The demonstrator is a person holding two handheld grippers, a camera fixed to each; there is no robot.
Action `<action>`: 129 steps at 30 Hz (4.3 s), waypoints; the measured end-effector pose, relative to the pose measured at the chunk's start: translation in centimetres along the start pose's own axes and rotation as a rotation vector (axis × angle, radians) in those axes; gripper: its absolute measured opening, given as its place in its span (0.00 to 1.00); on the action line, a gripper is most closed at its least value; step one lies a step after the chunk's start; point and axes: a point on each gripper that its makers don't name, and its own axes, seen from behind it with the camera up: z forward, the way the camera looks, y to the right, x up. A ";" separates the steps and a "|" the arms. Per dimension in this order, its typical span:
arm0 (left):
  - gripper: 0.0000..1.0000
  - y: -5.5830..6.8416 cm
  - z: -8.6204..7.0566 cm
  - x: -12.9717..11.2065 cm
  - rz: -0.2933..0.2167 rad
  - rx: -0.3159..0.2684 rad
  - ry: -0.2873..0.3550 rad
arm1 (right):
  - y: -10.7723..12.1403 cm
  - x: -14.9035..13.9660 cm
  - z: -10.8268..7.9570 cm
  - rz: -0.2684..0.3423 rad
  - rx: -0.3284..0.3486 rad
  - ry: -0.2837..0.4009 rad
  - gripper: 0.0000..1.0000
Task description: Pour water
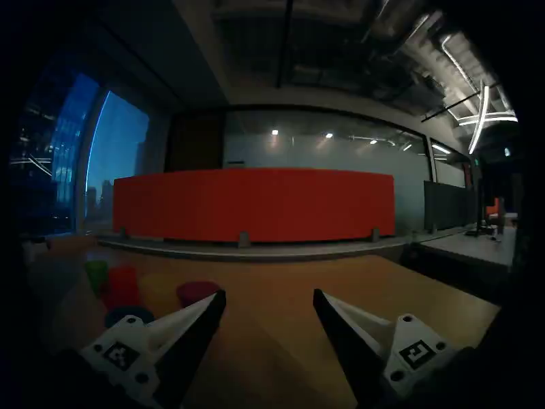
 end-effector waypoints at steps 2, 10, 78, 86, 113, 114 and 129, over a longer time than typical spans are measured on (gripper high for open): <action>0.98 -0.1 0.0 0.1 0.000 0.001 0.000 | 0.0 0.0 0.0 -0.001 -0.001 0.001 0.99; 0.98 -0.4 -0.1 -0.1 0.000 0.008 -0.023 | 0.0 -0.2 0.0 -0.003 -0.004 -0.015 0.99; 0.98 6.2 1.5 22.3 -0.055 -0.459 -0.079 | -7.3 22.2 -0.3 -0.002 0.441 -0.025 0.99; 0.98 7.7 0.8 22.9 -0.071 -0.537 -0.071 | -9.5 23.1 -1.6 0.010 0.551 -0.015 0.99; 0.98 9.8 0.3 20.0 -0.021 -0.706 -0.127 | -12.1 20.9 -3.0 -0.116 0.702 -0.114 0.99; 0.98 9.9 0.3 19.7 -0.015 -0.712 -0.130 | -12.1 20.7 -3.1 -0.121 0.707 -0.120 0.99; 0.98 10.2 1.3 14.6 0.060 -0.734 -0.196 | -12.4 15.9 -4.1 -0.216 0.775 -0.217 0.99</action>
